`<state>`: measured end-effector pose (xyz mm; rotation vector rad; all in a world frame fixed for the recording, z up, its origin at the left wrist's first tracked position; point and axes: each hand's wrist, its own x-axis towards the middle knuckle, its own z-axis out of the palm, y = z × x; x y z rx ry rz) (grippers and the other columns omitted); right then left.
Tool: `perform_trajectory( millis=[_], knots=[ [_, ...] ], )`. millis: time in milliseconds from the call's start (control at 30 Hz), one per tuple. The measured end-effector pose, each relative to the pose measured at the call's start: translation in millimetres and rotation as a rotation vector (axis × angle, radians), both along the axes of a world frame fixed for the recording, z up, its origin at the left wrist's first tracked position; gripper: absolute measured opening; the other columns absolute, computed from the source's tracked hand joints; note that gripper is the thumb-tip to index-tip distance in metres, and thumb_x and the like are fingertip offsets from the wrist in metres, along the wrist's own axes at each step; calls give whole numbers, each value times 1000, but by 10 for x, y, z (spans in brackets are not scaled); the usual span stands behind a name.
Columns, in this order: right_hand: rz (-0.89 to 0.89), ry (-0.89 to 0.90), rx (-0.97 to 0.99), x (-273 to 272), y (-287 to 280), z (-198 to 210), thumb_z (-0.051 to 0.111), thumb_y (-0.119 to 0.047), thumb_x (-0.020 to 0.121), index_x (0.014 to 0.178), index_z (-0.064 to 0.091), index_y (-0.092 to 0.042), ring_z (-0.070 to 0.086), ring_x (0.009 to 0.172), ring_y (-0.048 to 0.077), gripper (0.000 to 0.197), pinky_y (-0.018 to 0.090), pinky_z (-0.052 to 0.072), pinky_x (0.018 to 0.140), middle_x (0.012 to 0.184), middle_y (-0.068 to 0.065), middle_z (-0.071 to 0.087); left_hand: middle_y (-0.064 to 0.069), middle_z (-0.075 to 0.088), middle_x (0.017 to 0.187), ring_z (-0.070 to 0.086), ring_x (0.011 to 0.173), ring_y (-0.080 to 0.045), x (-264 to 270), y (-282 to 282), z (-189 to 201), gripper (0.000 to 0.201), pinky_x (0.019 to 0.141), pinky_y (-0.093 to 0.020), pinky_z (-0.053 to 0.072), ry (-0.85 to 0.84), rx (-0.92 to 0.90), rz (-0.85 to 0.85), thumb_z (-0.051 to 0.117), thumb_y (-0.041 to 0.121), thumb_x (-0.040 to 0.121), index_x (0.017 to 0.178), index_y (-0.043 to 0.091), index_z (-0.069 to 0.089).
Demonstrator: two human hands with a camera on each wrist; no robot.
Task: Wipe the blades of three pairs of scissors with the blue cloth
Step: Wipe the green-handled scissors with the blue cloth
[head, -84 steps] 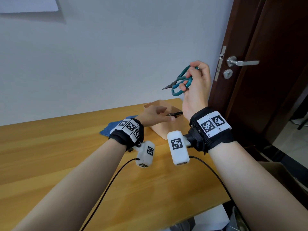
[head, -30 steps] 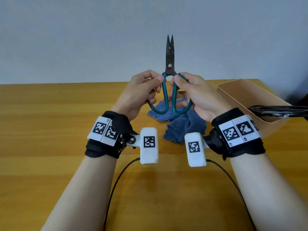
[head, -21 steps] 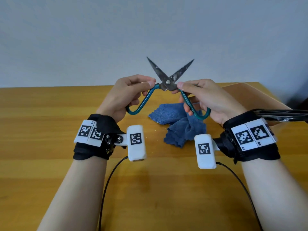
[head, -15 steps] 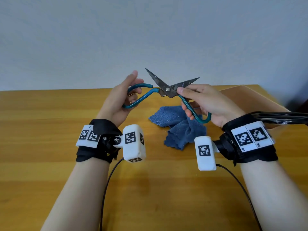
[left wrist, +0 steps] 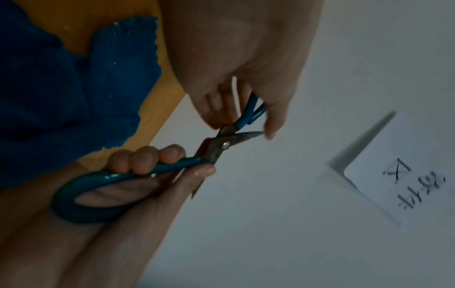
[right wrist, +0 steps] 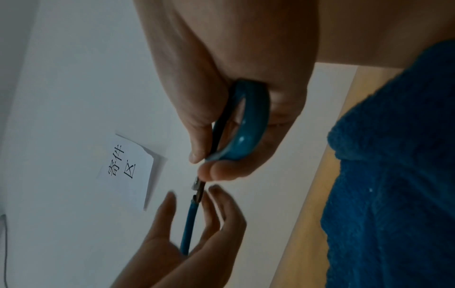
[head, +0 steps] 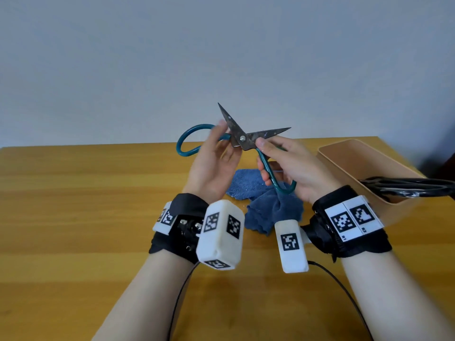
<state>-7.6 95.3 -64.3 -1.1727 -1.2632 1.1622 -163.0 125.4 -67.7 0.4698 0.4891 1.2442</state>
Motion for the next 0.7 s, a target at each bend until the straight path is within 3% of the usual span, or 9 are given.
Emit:
perform_trajectory(
  millis=[133,267,367,467,567,700],
  knots=[
    [12,-43,-2,-34,-10,15,61,-33,97,96,63,-9,60,54,20,24,27,52,48,70,9,64,-5,72,95,70,91,-13,48,-16,-56,12,91,-23,57,215,54,-72,63,15,98,104,6,70],
    [3,-60,-31,-27,-3,10,60,-32,98,103,61,-3,62,55,21,30,28,52,48,70,9,66,-5,74,97,70,86,-12,-6,8,-82,29,76,-20,58,286,51,-28,68,12,94,120,-2,68],
    [27,-30,-49,-37,-11,48,57,-35,100,102,59,-3,63,56,23,32,30,54,51,72,11,66,-4,75,97,71,87,-11,-49,18,-51,26,73,-19,58,311,79,-28,69,10,93,115,-2,69],
    [65,19,-76,-45,-32,122,48,-45,101,110,61,-3,69,65,30,45,39,62,62,78,16,68,-2,76,96,72,88,-9,-113,54,-7,19,72,-17,57,316,97,-6,68,10,93,109,0,71],
    [-18,70,-118,-10,-14,145,34,-51,104,109,61,-6,71,70,33,53,44,62,68,83,18,71,-1,75,99,70,87,-8,-252,128,41,23,68,-15,56,328,89,51,68,11,93,113,1,71],
    [-91,-59,-107,61,10,56,39,-28,107,107,62,-2,69,65,26,35,35,60,57,87,20,69,-2,72,104,67,84,-7,-480,200,104,22,66,-12,55,321,68,101,67,15,94,113,5,71]
  ],
)
